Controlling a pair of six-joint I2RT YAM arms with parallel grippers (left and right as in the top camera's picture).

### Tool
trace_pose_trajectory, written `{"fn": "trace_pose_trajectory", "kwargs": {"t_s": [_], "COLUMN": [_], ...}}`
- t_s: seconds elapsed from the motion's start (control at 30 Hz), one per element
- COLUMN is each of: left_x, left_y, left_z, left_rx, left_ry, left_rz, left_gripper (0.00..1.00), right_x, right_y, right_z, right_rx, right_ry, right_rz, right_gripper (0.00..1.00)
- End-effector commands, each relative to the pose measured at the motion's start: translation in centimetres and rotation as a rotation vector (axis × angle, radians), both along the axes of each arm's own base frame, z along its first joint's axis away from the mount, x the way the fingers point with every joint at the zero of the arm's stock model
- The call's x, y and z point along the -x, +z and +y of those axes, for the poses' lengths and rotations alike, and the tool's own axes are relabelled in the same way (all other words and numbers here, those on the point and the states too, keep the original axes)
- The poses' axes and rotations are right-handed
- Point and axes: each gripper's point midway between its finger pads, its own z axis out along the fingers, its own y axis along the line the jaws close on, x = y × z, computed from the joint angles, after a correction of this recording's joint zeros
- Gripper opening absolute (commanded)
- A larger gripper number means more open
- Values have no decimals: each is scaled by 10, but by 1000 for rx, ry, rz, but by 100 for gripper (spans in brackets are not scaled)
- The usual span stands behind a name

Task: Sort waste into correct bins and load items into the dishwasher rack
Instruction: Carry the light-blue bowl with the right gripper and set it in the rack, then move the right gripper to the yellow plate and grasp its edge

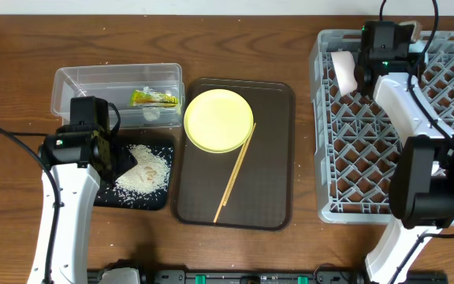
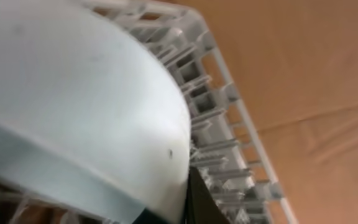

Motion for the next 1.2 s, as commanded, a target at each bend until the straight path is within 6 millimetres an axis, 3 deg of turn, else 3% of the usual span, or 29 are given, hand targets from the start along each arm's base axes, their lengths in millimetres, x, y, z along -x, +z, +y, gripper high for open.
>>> {"fn": "trace_pose_trajectory", "kwargs": {"t_s": [0.0,0.23,0.47,0.63,0.87,0.97,1.17], "left_x": [2,2,2,2,2,2,2], "left_y": [0,0,0,0,0,0,0], "left_z": [3,3,3,3,3,3,3], "left_rx": [-9,-9,-9,-9,-9,-9,-9], "left_ry": [22,22,22,22,22,22,22], "left_rz": [-2,-2,-1,-1,-1,-1,-1], "left_gripper": [76,76,76,76,76,76,76], "right_x": [6,24,32,40,62,67,88], "right_y": [-49,-59,-59,-35,19,37,57], "right_z": [21,26,52,70,87,113,202], "right_rx": [-204,-277,-475,-590,-688,-808,-1144], "right_ry": [-3,-57,-21,32,104,222,579], "right_rz": [-3,20,30,13,-48,-47,67], "right_gripper": [1,1,4,19,26,32,37]}}
